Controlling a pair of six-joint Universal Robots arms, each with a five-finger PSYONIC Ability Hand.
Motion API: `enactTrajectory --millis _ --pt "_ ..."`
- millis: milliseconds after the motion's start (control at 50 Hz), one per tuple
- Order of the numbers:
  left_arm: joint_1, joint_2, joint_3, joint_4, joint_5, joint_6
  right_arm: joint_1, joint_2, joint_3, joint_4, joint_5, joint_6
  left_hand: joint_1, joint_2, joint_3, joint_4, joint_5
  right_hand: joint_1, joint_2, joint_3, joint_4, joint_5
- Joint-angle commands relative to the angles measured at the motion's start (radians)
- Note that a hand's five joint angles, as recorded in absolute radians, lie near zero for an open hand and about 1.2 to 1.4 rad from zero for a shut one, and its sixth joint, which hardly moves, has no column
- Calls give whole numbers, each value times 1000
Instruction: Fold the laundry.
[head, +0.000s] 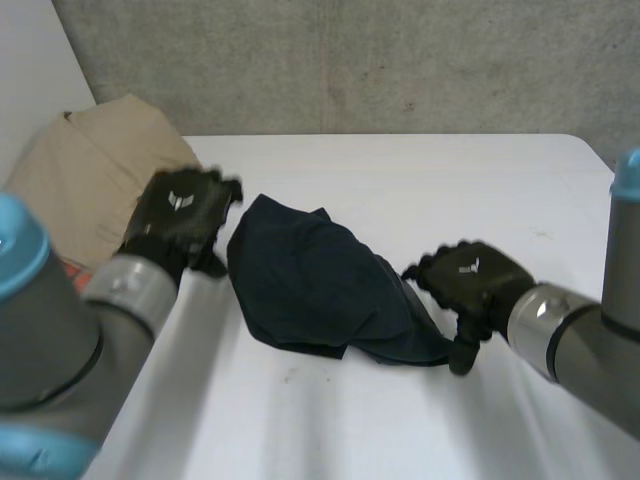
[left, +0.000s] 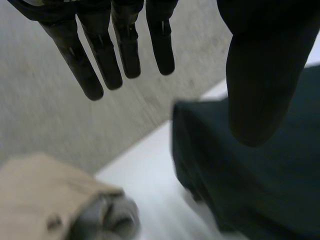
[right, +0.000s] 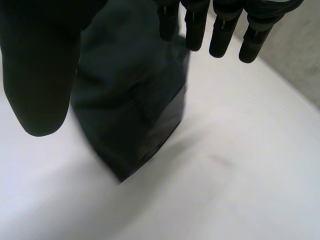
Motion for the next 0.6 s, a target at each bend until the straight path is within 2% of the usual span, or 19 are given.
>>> enactTrajectory --millis 20,120,260,340,440,600 --pt "6 40 -146 -125 3 -140 -4 36 125 -162 -4 114 186 196 198 196 195 201 200 182 184 178" --pt "12 20 -155 -205 55 -222 -1 123 125 -250 -27 198 236 246 248 246 245 260 259 241 243 237" --pt "45 -83 -114 -206 161 -257 6 200 93 -291 -85 223 84 94 96 94 93 286 286 267 270 263" --pt "50 -135 -70 -180 169 -257 8 241 75 -320 -83 221 -54 -45 -43 -44 -46 483 482 464 466 460" --pt "44 -227 10 -93 167 -259 9 272 42 -330 -70 220 -78 -68 -66 -68 -69 1156 1155 1137 1139 1133" --pt "-3 -406 178 -41 161 -245 -3 261 16 -331 -11 221 -69 -59 -57 -59 -60 1157 1157 1138 1141 1134"
